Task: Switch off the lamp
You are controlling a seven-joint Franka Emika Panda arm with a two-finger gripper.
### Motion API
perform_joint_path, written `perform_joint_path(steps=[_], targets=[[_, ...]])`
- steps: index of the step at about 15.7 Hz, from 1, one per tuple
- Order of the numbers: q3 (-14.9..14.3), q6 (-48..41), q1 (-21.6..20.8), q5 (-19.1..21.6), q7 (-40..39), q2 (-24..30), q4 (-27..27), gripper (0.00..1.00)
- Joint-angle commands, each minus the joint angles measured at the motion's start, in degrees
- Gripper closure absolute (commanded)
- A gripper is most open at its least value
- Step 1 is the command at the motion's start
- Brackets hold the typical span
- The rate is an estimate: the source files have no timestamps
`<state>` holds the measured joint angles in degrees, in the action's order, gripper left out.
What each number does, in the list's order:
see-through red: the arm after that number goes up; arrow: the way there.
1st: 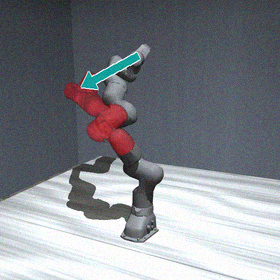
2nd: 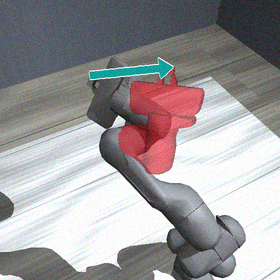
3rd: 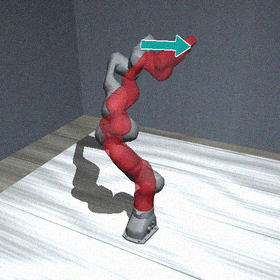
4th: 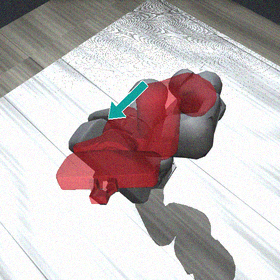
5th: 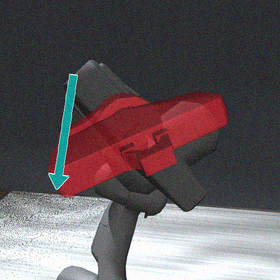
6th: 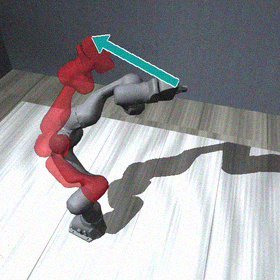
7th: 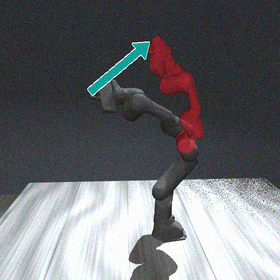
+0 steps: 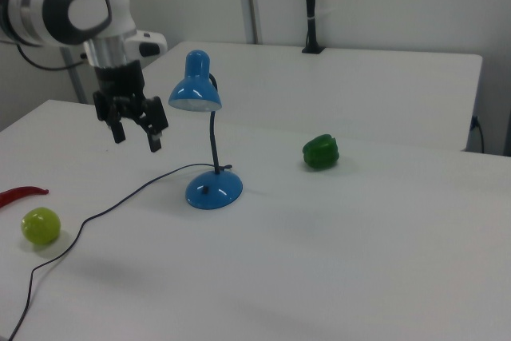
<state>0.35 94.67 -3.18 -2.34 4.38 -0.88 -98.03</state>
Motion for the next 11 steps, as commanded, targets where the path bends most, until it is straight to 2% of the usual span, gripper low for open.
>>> perform_joint_path(steps=[1,4,8,11], targets=[[0.97,-7.46,-0.25,1.98,2.82,-0.35,6.87,0.00],[2.63,-7.04,-0.16,3.21,3.53,-0.53,8.03,0.00],[2.82,-2.84,-0.25,3.30,1.07,-0.44,7.68,0.00],[2.73,0.60,-0.25,3.22,-4.09,-0.44,6.72,0.00]])
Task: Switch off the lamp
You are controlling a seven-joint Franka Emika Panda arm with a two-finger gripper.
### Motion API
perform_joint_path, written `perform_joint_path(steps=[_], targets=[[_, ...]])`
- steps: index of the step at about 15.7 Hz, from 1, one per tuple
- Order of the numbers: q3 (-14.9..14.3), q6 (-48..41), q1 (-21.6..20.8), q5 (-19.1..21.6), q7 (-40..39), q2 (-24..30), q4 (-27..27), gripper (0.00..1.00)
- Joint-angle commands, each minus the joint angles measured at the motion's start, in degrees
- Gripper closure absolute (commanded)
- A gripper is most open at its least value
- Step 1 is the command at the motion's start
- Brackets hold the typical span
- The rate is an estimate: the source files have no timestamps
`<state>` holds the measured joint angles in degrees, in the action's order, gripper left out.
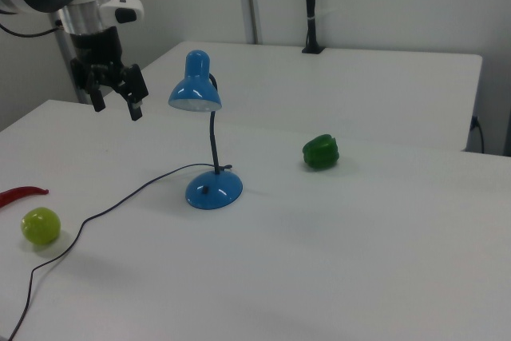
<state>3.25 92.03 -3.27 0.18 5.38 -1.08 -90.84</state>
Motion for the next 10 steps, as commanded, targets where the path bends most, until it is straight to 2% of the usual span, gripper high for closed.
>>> perform_joint_path(steps=[1,10], targets=[[-0.35,4.11,-0.15,0.70,-7.64,-0.24,-0.74,0.00],[-0.44,4.39,-0.15,0.70,-9.43,-0.24,-1.01,0.00]])
